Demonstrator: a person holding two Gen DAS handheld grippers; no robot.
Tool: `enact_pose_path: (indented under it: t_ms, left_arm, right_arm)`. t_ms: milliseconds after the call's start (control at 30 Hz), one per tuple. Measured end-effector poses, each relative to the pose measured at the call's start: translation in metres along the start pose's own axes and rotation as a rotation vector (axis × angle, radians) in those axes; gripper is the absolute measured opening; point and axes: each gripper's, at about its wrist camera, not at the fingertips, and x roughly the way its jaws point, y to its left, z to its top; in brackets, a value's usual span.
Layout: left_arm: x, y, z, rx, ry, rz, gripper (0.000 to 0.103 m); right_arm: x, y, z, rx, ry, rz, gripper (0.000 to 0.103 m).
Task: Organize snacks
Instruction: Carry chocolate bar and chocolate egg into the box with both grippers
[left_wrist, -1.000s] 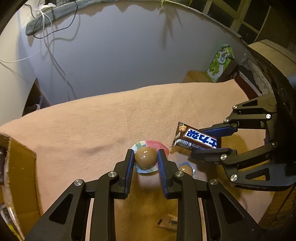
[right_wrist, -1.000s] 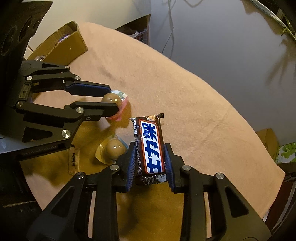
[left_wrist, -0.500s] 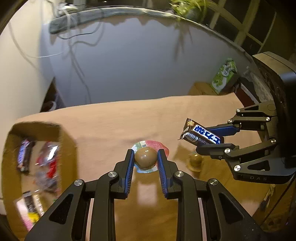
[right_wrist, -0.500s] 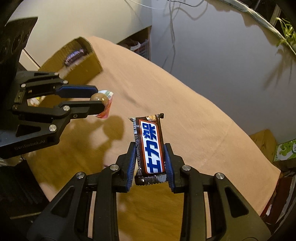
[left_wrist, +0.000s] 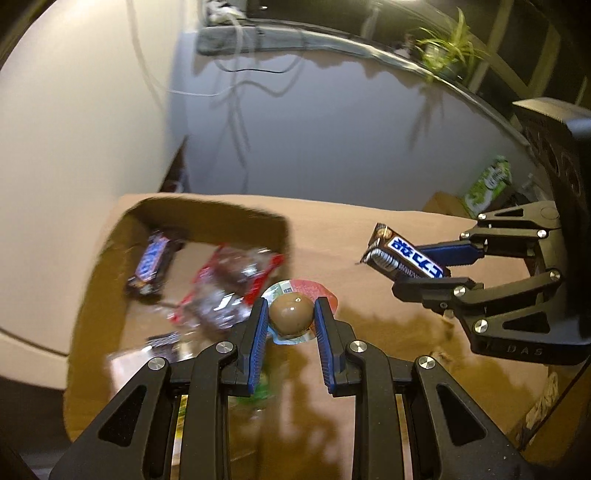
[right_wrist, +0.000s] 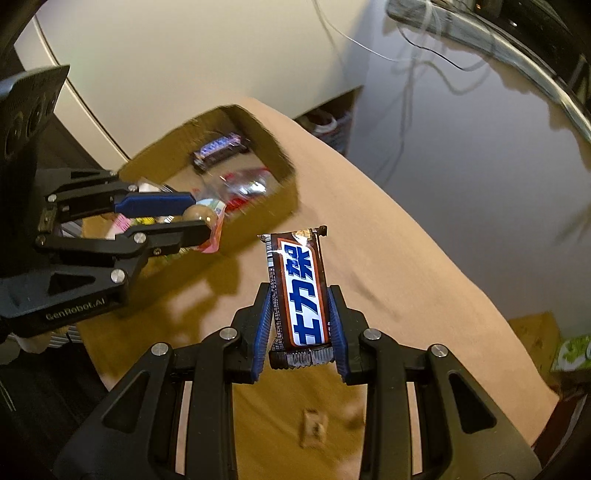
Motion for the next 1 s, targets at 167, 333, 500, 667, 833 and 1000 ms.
enact_pose_path:
  t_ms: [167,333,500,667,833,1000]
  left_arm:
    - [-0.009,0.027,-0.007,-0.046,-0.005,0.04,0.024]
    - [-0.016,0.05,-0.012,-0.087,-0.012,0.074,0.024]
    - [-0.019,0.065,-0.016,-0.122,-0.011,0.092,0.024]
    - [-0.018,0.077,-0.017,-0.147,-0.004,0.101,0.024]
    - [-0.018,0.084,-0.018,-0.163,0.001,0.111,0.025]
    - [-0.017,0.087,-0.02,-0.174,0.011,0.121,0.026]
  right_arm:
    - [0.013,0.026,0.025,-0.048,-0.003,0.028,0.03]
    - [0.032,0.045,0.044,-0.081,0.007,0.045,0.03]
    - [0.044,0.06,0.059,-0.109,0.014,0.06,0.03]
    - [0.053,0.07,0.068,-0.128,0.021,0.071,0.03]
    - [0.054,0.072,0.072,-0.132,0.012,0.076,0.03]
    - [0.054,0.075,0.075,-0.137,0.009,0.081,0.031]
